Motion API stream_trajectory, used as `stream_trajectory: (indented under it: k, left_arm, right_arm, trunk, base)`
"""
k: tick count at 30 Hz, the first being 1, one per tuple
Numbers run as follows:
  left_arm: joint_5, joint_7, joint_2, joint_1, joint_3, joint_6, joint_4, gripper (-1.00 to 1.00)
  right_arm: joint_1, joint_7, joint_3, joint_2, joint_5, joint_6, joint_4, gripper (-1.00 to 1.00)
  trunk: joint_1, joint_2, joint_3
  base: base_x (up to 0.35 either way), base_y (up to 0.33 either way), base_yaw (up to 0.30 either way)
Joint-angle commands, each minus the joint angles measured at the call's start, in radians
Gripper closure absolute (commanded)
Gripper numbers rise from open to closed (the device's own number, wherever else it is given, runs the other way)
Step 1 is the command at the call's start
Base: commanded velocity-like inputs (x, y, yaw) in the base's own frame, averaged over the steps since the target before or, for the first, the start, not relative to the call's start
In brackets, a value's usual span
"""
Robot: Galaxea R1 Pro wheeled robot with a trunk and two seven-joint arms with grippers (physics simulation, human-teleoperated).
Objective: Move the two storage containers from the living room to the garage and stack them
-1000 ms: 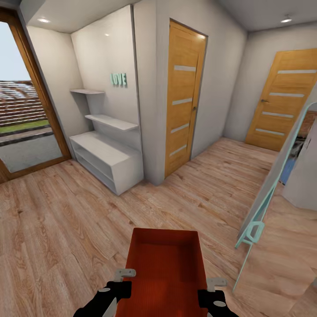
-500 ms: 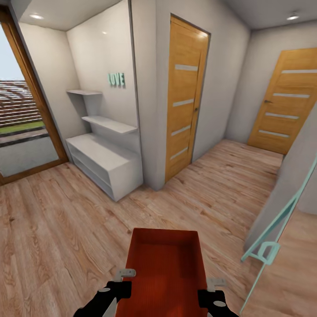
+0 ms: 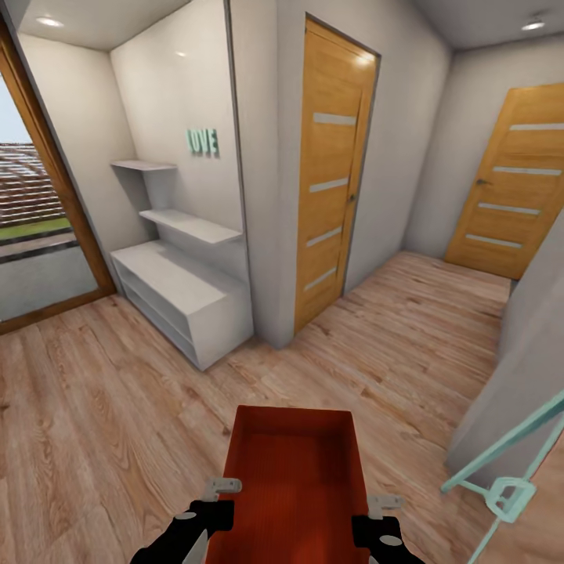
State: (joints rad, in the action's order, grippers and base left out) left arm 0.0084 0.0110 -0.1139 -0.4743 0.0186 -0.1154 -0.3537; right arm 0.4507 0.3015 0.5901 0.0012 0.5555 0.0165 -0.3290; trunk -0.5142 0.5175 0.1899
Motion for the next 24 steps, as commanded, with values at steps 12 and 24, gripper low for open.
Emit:
stream_trajectory:
  k: [12, 24]
  left_arm:
    - [-0.013, 0.009, 0.011, 0.0, -0.005, -0.007, 0.001, 1.0]
    - [-0.013, 0.009, 0.011, 0.0, -0.005, -0.007, 0.001, 1.0]
  right_arm:
    - [0.002, 0.018, -0.013, -0.009, -0.019, 0.003, -0.003, 1.0]
    - [0.002, 0.018, -0.013, -0.009, -0.019, 0.003, -0.003, 1.0]
  trunk:
    - [-0.001, 0.001, 0.002]
    - [-0.001, 0.001, 0.002]
  base:
    - [0.323, 0.0, -0.043]
    - [0.323, 0.0, -0.279]
